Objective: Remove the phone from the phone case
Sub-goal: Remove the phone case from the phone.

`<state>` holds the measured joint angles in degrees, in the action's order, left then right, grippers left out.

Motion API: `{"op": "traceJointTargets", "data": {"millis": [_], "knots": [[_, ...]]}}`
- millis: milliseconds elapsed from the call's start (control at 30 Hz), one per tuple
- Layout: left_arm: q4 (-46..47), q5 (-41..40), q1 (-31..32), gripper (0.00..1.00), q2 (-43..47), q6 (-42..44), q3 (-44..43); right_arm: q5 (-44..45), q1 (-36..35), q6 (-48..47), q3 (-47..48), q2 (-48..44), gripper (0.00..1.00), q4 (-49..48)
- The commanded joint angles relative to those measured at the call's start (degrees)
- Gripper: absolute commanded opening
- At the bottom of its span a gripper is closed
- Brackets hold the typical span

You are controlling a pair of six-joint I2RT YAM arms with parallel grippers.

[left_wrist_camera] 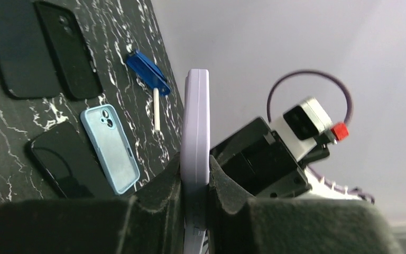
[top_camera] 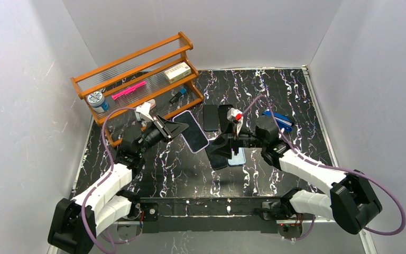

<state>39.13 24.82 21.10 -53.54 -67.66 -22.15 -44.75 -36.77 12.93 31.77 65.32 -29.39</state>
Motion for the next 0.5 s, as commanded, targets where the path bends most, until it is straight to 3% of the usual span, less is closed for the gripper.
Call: {"op": "traceJointTargets", "data": {"millis": [0,467], "knots": [[1.10,11.08,-0.35,0.00,-0.32,7.33,-6.02,-4.39,-0.01,-4.44,5.02,1.38,0.60,5.69],[0.06,17.46,-0.32,0.00,0.01,9.26,-8.85,-15.89,-0.06,-3.42,10.31,4.91,0.57,6.63]]}}
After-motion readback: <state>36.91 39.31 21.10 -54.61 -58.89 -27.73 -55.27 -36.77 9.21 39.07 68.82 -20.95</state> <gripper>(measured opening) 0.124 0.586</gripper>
